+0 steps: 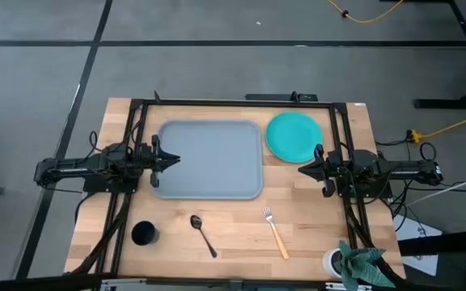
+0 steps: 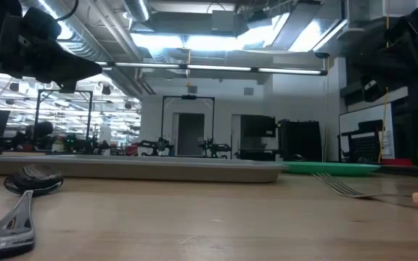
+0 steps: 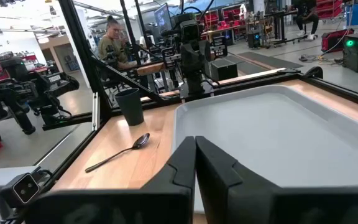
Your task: Pick and place plate/cup/fork/spoon on tray
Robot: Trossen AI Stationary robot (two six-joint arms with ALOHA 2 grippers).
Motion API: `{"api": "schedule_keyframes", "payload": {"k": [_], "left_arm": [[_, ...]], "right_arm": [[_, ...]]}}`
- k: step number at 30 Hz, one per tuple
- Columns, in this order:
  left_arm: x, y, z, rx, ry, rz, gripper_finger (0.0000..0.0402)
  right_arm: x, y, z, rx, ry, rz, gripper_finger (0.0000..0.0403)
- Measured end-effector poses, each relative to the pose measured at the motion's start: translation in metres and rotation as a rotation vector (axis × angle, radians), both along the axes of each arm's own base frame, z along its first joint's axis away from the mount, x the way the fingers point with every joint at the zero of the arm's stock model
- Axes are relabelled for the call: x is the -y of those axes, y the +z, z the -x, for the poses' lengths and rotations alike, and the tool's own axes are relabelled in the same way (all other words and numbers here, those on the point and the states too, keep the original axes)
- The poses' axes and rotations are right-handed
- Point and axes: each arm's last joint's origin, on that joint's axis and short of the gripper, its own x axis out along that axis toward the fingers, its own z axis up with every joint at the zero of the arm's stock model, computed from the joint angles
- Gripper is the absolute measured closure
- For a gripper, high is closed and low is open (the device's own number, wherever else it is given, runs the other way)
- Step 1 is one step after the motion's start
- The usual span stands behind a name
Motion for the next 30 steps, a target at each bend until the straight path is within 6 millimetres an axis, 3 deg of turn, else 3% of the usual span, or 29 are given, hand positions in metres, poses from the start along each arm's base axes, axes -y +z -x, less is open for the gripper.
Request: {"api": "schedule_keyframes", "payload": {"k": [30], "left_arm": [[0.0000,0.0026,0.0001,0.027,0.002,-0.009,0.0360]], "right_arm": [[0.0000,0.0000,0.0000,0.000,0.000,0.000,0.0386]]}}
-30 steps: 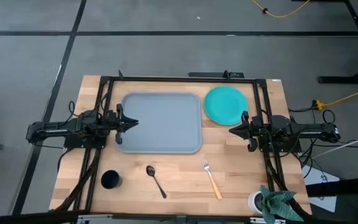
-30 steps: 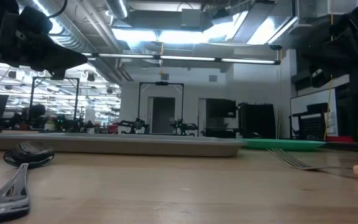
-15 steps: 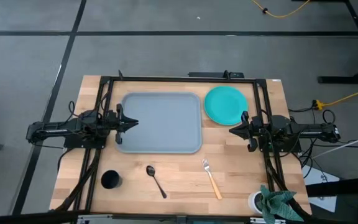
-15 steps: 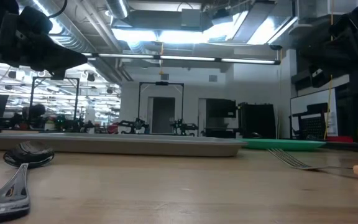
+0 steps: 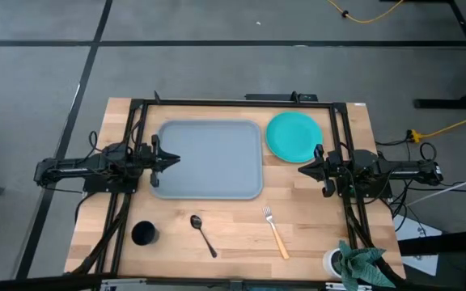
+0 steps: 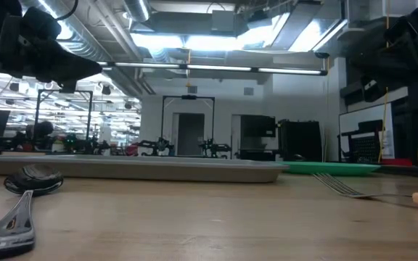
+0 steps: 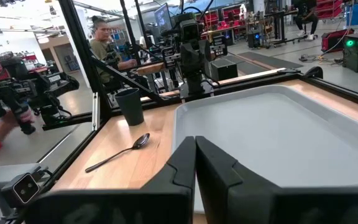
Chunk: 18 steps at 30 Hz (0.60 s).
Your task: Pick and place plate/cup/fork/spoon on tray
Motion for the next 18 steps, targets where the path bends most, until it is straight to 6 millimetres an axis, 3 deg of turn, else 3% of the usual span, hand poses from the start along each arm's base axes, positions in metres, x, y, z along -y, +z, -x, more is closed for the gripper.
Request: {"api": "schedule_keyframes", "payload": {"k": [4,8,12,18], "left_arm": [[0.000,0.008,0.001,0.091,-0.011,0.064,0.0360],[0.000,0.022,0.004,0.245,-0.010,0.044,0.0360],[0.001,0.035,0.008,0.368,0.002,-0.039,0.0360],[0.000,0.035,0.007,0.360,0.023,-0.058,0.0360]], "right_arm": [[0.001,0.004,0.000,0.040,-0.050,0.040,0.0386],[0.002,0.016,0.001,0.169,-0.047,-0.099,0.0386],[0.002,0.038,0.008,0.400,-0.036,-0.115,0.0386],[0.003,0.070,0.031,0.812,-0.051,-0.091,0.0386]]}}
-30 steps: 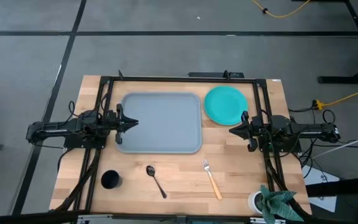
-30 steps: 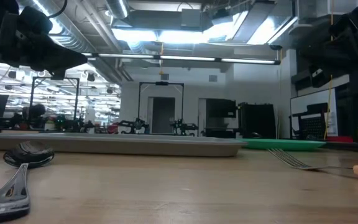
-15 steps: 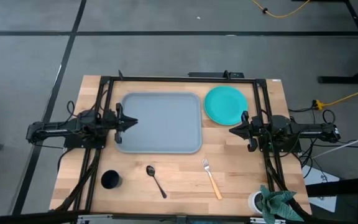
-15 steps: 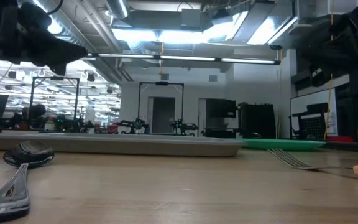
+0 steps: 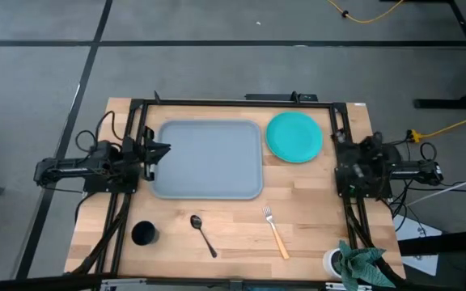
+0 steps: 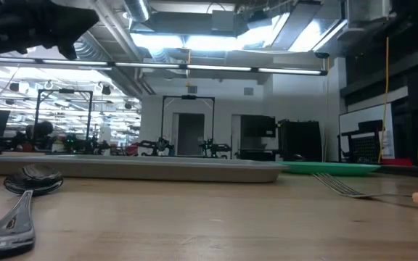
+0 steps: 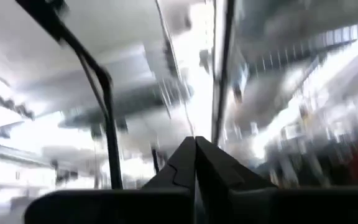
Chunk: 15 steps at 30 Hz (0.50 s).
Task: Pick and place plate/cup/fork/spoon on tray
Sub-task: Put the black cup on the gray table tray
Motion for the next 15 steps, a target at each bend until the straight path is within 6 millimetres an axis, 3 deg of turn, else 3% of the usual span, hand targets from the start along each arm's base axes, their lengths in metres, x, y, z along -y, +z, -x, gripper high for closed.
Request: {"api": "schedule_keyframes", "payload": {"k": [4,8,11,15], "left_arm": [[0.005,0.007,-0.002,0.025,-0.193,0.017,0.0360],[0.013,0.042,0.000,0.033,-0.444,-0.046,0.0360],[0.017,0.066,-0.006,-0.134,-0.562,-0.022,0.0360],[0.021,0.091,-0.018,-0.456,-0.587,0.154,0.0360]], "right_arm": [[-0.001,0.003,0.000,0.039,-0.037,0.086,0.0386],[-0.001,0.003,-0.008,-0.016,-0.059,0.113,0.0386],[-0.002,0.001,-0.014,-0.057,-0.049,0.108,0.0386],[-0.002,-0.004,-0.021,-0.130,-0.026,0.096,0.0386]]}}
